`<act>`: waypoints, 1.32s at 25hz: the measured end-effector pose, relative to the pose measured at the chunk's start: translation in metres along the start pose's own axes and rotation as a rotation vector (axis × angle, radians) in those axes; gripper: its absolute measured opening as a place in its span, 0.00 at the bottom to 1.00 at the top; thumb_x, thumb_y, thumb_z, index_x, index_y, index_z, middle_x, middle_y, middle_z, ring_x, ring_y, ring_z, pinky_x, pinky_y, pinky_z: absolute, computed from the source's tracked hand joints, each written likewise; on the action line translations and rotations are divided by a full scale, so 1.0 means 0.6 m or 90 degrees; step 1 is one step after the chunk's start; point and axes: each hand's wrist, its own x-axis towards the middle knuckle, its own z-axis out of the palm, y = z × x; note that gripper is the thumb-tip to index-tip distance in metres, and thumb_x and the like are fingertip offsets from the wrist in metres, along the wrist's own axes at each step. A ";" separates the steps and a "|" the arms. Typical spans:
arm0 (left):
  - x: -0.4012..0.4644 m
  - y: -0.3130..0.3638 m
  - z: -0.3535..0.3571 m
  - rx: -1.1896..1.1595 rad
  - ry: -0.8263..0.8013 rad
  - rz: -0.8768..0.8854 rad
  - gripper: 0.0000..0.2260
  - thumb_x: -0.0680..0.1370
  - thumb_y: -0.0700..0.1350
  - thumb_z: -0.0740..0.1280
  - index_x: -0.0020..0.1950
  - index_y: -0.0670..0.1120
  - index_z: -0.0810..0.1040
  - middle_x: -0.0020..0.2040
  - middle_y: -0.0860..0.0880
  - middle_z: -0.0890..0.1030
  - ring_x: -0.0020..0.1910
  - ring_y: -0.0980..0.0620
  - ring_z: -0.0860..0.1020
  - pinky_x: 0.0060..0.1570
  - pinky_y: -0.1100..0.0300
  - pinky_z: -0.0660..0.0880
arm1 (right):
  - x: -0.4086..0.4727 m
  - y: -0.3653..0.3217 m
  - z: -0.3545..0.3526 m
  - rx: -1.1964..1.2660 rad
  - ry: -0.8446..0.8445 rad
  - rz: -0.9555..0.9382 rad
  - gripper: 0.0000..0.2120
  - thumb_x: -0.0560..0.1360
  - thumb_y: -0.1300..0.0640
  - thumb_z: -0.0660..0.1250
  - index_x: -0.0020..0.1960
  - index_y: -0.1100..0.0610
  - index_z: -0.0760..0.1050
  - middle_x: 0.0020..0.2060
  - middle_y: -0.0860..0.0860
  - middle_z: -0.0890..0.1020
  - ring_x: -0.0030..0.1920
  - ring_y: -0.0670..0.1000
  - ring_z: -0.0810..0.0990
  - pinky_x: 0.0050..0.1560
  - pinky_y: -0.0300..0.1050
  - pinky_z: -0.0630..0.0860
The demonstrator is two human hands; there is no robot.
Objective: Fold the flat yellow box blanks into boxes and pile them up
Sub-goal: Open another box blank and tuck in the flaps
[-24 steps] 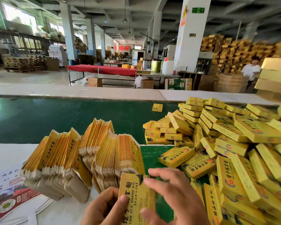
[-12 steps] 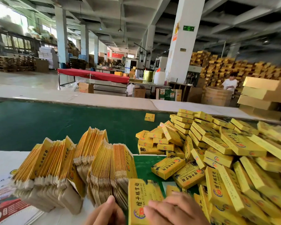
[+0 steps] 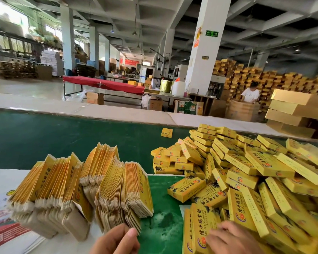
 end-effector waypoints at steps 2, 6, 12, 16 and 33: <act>0.001 0.007 -0.002 0.017 0.022 0.021 0.20 0.72 0.54 0.70 0.26 0.43 0.75 0.24 0.45 0.72 0.24 0.47 0.72 0.31 0.72 0.69 | 0.015 -0.018 -0.011 0.041 0.052 0.000 0.19 0.60 0.29 0.65 0.36 0.41 0.84 0.37 0.33 0.83 0.39 0.39 0.83 0.36 0.31 0.80; -0.003 0.019 -0.014 -0.011 0.034 0.013 0.16 0.71 0.47 0.70 0.27 0.40 0.74 0.25 0.45 0.71 0.25 0.51 0.69 0.27 0.64 0.63 | 0.094 -0.076 -0.009 0.163 0.099 0.002 0.29 0.74 0.38 0.63 0.72 0.49 0.70 0.68 0.41 0.75 0.67 0.45 0.73 0.68 0.40 0.67; -0.003 0.031 -0.030 -0.027 0.055 0.002 0.14 0.74 0.36 0.70 0.30 0.32 0.72 0.25 0.42 0.69 0.26 0.50 0.67 0.26 0.65 0.61 | 0.205 -0.118 0.031 0.289 -0.047 0.118 0.34 0.79 0.58 0.58 0.80 0.55 0.45 0.75 0.54 0.66 0.72 0.55 0.66 0.73 0.49 0.64; -0.003 0.039 -0.026 -0.036 0.064 0.008 0.17 0.73 0.40 0.73 0.30 0.33 0.73 0.25 0.40 0.70 0.25 0.49 0.68 0.27 0.63 0.61 | 0.207 -0.121 0.048 0.214 0.017 0.124 0.13 0.80 0.59 0.59 0.63 0.56 0.71 0.52 0.53 0.81 0.50 0.53 0.78 0.49 0.47 0.75; -0.005 0.067 -0.033 -0.035 0.098 0.048 0.14 0.67 0.47 0.70 0.29 0.37 0.75 0.22 0.43 0.71 0.23 0.51 0.66 0.25 0.63 0.62 | 0.125 -0.061 -0.030 0.219 0.488 0.105 0.11 0.72 0.57 0.73 0.32 0.56 0.79 0.21 0.44 0.72 0.19 0.39 0.66 0.21 0.24 0.60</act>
